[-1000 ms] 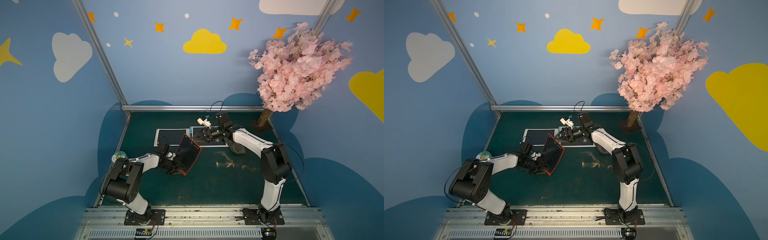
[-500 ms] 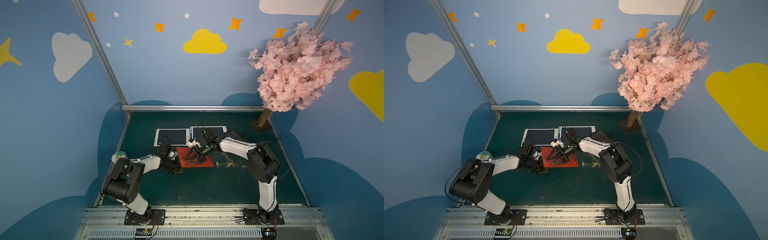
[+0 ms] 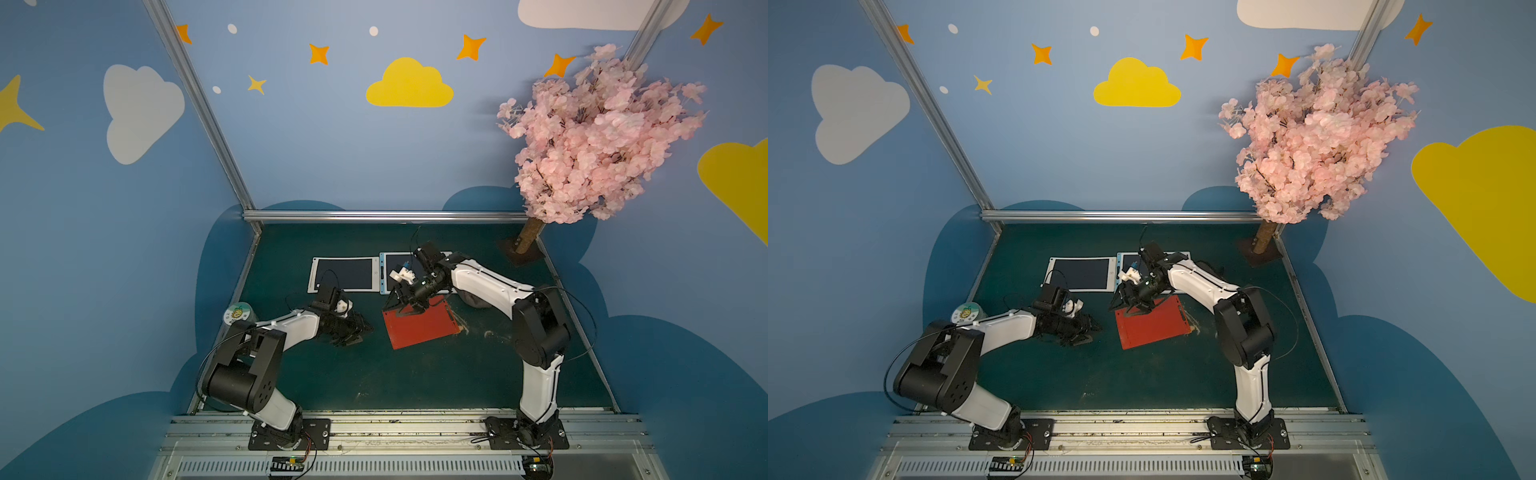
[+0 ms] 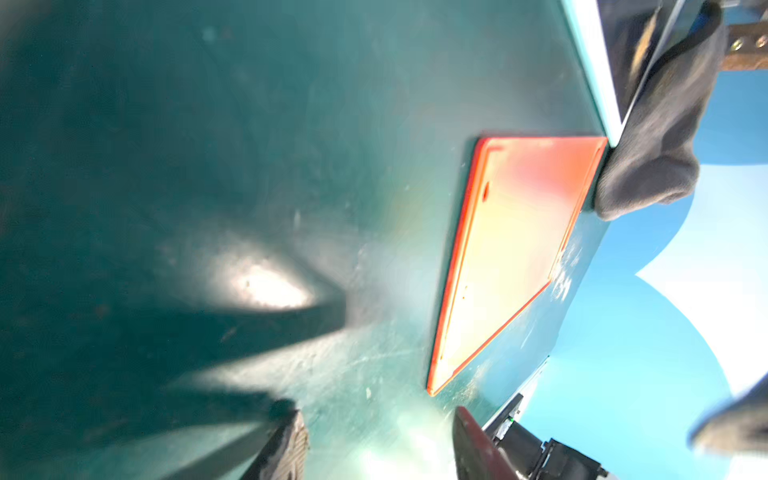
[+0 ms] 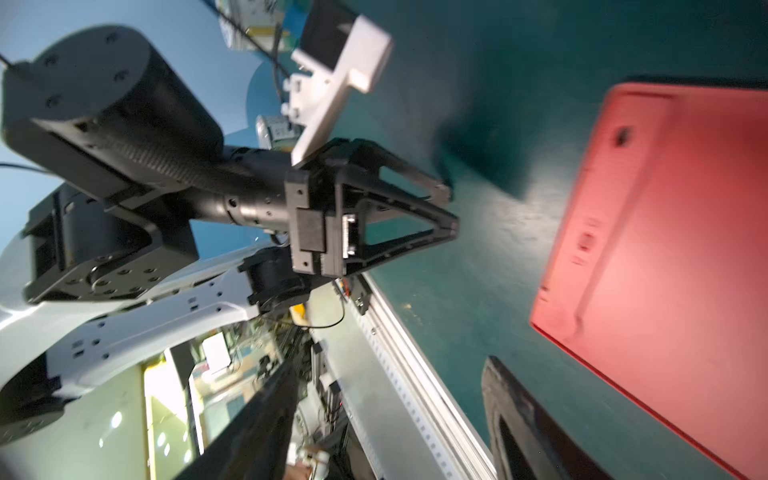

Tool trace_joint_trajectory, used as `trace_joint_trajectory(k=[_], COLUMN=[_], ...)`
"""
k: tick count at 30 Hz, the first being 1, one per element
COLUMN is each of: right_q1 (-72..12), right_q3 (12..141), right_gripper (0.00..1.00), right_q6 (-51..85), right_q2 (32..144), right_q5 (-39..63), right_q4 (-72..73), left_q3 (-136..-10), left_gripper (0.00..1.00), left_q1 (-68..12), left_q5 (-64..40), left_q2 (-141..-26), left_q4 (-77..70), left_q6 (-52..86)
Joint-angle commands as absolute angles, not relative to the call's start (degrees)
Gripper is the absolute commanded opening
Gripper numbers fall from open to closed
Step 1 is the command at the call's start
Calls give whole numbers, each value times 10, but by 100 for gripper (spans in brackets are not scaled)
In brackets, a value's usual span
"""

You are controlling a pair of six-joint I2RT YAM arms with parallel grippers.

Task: Wipe the drawing tablet
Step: Adjust the drawing tablet at the center of the board, then pick up the drawing tablet from the center of the board.

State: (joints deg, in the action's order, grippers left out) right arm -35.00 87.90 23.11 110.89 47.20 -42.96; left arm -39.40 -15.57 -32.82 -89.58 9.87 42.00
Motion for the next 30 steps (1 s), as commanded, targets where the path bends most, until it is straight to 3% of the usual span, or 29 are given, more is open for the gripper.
trace_joint_trajectory(k=[1,5,9,23,30], right_q1=[-277,-191,-157,-157,-187], right_q3=[834,791,800,787,761], right_gripper=[71,71,71,69,67], right_q6=[221,219,202,194,192], right_q2=[1074,1061,1085,1151,1165], right_q5=[358,299,280,277,358], right_q4=[-496,-490,-502,-474,-434], left_q3=[-413,-439,-468,-509,-511], left_gripper=[60,60,60,60,60], left_q1=[-156,-169,-182,-215,-217], left_q5=[-342,-369,-369,-361,-360], left_q2=[-893,-925,-960,-1047,-1053], left_q4=[71,40,50,42,45], left_q6=[443,469,466,469,464])
